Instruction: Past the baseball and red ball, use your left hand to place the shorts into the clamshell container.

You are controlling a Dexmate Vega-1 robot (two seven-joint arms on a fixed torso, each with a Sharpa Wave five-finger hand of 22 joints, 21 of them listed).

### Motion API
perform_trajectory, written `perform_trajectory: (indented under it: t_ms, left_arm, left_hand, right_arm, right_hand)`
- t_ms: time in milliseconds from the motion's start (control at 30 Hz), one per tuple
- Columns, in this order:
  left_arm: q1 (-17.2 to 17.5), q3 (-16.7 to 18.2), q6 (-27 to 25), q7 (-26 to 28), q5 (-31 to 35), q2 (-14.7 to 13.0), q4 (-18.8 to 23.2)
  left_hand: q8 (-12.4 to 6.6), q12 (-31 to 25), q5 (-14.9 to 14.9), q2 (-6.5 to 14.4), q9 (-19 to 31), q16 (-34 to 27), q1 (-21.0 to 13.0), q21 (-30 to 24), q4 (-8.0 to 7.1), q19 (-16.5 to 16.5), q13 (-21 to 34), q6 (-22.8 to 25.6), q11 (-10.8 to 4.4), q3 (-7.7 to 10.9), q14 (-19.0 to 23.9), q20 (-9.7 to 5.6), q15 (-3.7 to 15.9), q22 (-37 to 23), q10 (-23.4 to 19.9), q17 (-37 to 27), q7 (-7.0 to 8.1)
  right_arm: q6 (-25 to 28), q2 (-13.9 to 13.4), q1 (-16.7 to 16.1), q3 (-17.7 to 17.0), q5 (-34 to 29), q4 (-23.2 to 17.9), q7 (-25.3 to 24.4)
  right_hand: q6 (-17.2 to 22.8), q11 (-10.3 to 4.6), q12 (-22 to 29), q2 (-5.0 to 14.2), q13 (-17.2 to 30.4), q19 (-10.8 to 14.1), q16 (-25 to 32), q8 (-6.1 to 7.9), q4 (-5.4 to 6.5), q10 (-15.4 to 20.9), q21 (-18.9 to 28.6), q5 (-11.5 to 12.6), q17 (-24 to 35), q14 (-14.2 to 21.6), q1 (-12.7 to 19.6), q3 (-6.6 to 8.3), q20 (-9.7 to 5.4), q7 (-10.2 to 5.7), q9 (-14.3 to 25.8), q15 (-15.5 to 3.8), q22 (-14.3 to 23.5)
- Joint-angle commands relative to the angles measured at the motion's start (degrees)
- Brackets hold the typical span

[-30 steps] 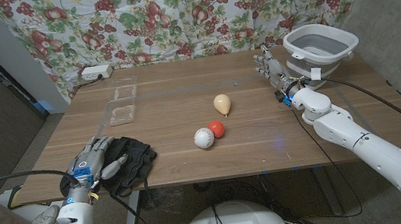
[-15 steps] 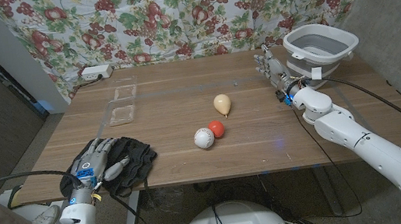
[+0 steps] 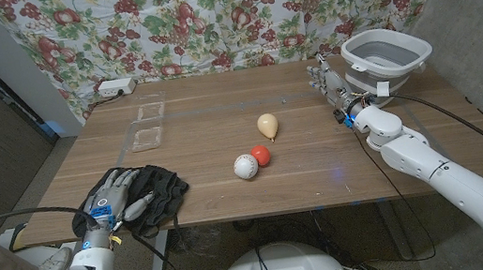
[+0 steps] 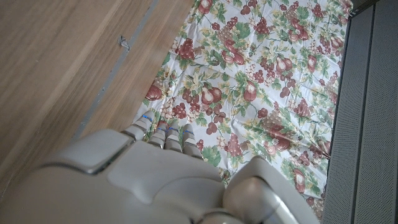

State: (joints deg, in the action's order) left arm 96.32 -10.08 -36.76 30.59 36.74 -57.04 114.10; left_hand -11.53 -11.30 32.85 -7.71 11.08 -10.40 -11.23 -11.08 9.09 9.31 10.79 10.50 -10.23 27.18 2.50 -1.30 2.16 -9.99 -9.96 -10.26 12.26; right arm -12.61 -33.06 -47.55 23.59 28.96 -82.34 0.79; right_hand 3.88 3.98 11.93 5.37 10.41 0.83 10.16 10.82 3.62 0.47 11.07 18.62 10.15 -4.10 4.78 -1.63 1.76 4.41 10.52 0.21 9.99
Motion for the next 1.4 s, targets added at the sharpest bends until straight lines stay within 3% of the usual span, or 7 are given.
perform_trajectory:
  t_ms: [33,467,800,867,967,1200,1400]
  left_arm:
    - [-0.1,-0.6,-1.3,-1.2,-0.3,-0.7,-0.3]
    - [-1.7,-2.8,-2.2,-2.5,0.1,-1.7,-1.3]
    - [-3.6,-5.4,-2.9,-2.5,0.8,-2.7,-2.2]
    - [-3.7,-5.6,-3.0,-2.2,0.6,-2.6,-2.2]
    - [-3.6,-5.9,-3.3,-2.1,0.5,-2.8,-2.1]
    - [-2.8,-5.8,-4.6,-2.0,-0.3,-3.0,-1.6]
    - [-2.5,-5.9,-4.7,-1.7,-0.9,-2.9,-1.6]
  left_hand:
    - [-0.13,-0.3,0.4,-0.3,0.2,-0.3,-0.8,-0.1,0.21,-0.3,0.3,-0.4,-0.04,0.00,0.2,0.33,9.01,-0.2,-0.3,-0.2,0.35]
    - [-0.32,-0.7,0.6,-0.1,0.2,-0.8,-2.4,-0.5,0.41,0.8,0.3,-0.2,0.08,0.44,1.9,0.71,8.79,-0.2,-1.4,-0.2,0.38]
    - [-0.15,-0.6,0.8,0.7,0.3,-0.7,-7.3,-0.8,1.39,2.1,0.4,-1.2,0.17,2.44,2.4,0.32,8.67,-0.2,-1.0,-0.2,0.36]
    - [-0.76,-0.9,0.9,0.5,0.4,-0.8,-10.2,-1.0,1.65,3.2,0.5,-0.2,-0.12,3.50,3.1,-0.11,8.62,-0.3,-1.7,-0.2,0.29]
    - [-3.15,-2.8,0.3,-1.2,0.9,-1.3,-18.2,-1.2,1.49,5.7,1.2,5.4,-1.80,5.73,6.4,-0.98,9.20,-0.4,-6.2,-0.6,0.30]
    - [-4.48,-2.9,-1.1,-0.8,1.7,-1.7,-23.8,-2.0,1.19,8.7,2.0,8.5,-1.78,7.47,8.9,-1.99,9.73,-0.8,-6.2,-1.3,0.34]
    - [-4.90,-2.4,-3.6,0.0,2.5,-2.1,-28.7,-5.7,0.90,16.2,2.5,8.7,-1.67,9.16,11.0,-5.14,9.88,-2.4,-5.1,-1.9,0.34]
  right_arm:
    - [-0.1,-0.5,-0.4,-0.2,0.2,-0.7,0.1]
    - [0.2,-0.4,0.2,-0.1,0.0,-0.3,0.2]
    - [0.8,-0.6,0.8,0.0,-0.2,-0.4,0.2]
    - [0.8,-0.5,0.8,0.0,-0.3,-0.3,0.1]
    - [0.8,-0.5,0.9,-0.1,-0.1,-0.2,0.1]
    - [1.0,-0.3,1.0,0.0,0.1,0.1,0.4]
    - [1.1,-0.3,1.1,0.2,0.1,0.2,0.6]
  right_hand:
    - [0.7,-0.03,0.2,0.32,0.2,-0.2,0.4,0.43,-0.12,0.5,0.2,0.4,0.1,0.0,0.3,-0.08,0.23,-0.10,0.1,-0.17,0.3]
    - [0.8,-0.13,0.2,0.35,0.2,-0.1,0.4,0.43,-0.12,0.5,0.2,0.3,0.1,0.0,0.3,-0.07,0.22,-0.15,0.1,-0.19,0.3]
    - [0.9,-0.05,0.2,0.37,0.2,-0.1,0.4,0.40,-0.13,0.4,0.2,0.3,0.1,0.0,0.3,-0.05,0.25,-0.16,0.1,-0.26,0.3]
    - [0.9,-0.05,0.2,0.38,0.2,-0.1,0.4,0.40,-0.13,0.4,0.2,0.3,0.1,0.0,0.3,-0.05,0.22,-0.16,0.1,-0.27,0.3]
    - [0.9,-0.12,0.2,0.39,0.2,-0.1,0.4,0.39,-0.13,0.4,0.2,0.3,0.1,0.0,0.3,-0.05,0.22,-0.14,0.1,-0.29,0.3]
    - [0.9,-0.09,0.2,0.40,0.2,-0.1,0.4,0.35,-0.14,0.4,0.2,0.3,0.1,0.0,0.4,-0.04,0.22,-0.25,0.1,-0.30,0.3]
    - [0.9,-0.07,0.2,0.41,0.2,-0.1,0.4,0.33,-0.14,0.4,0.2,0.3,0.1,-0.1,0.4,-0.03,0.21,-0.22,0.1,-0.31,0.3]
